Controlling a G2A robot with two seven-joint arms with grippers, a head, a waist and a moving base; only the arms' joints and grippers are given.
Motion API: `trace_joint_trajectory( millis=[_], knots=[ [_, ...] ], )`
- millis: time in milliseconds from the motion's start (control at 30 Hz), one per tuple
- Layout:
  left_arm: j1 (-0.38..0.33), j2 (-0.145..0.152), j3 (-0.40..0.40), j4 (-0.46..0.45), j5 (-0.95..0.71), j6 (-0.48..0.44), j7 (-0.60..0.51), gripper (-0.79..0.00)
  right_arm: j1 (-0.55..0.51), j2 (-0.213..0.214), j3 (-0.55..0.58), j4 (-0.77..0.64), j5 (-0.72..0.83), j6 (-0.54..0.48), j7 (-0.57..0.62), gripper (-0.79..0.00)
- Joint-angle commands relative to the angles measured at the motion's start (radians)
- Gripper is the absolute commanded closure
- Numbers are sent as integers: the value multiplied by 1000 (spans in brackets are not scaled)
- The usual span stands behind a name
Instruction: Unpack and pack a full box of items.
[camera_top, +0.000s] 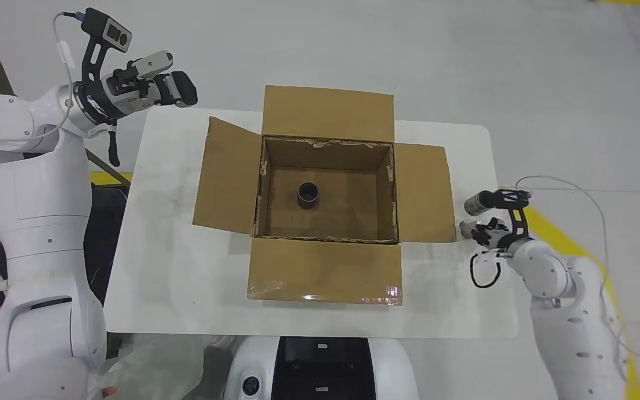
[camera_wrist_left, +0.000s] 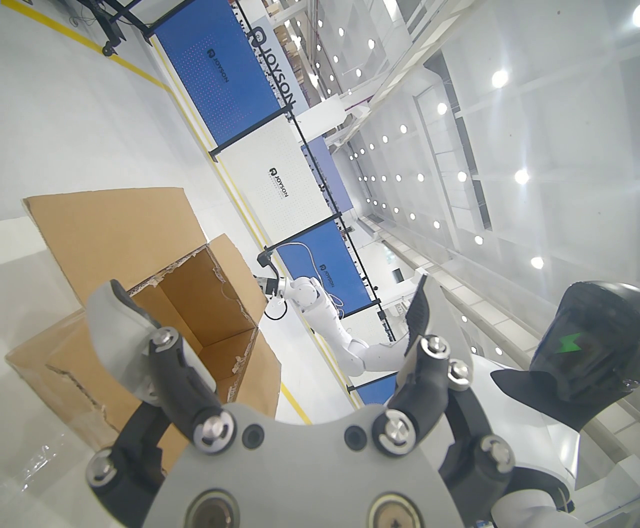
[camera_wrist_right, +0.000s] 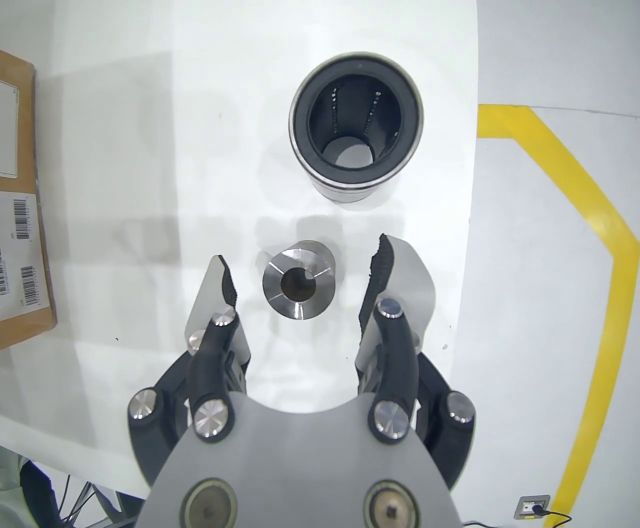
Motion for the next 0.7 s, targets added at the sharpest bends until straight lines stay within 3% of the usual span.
trace_joint_trajectory(
  millis=[0,233,433,667],
  knots=[
    [0,0,0,0,0,0,0,-785,2,1,-7,-3,-8,2,4,-496],
    [0,0,0,0,0,0,0,-785,0,4,-23,-12,-18,1,12,-391],
    [0,0,0,0,0,0,0,-785,1,7,-29,-7,-17,3,20,-366],
    [0,0,0,0,0,0,0,-785,3,10,-34,-9,-20,4,23,-188]
  ],
)
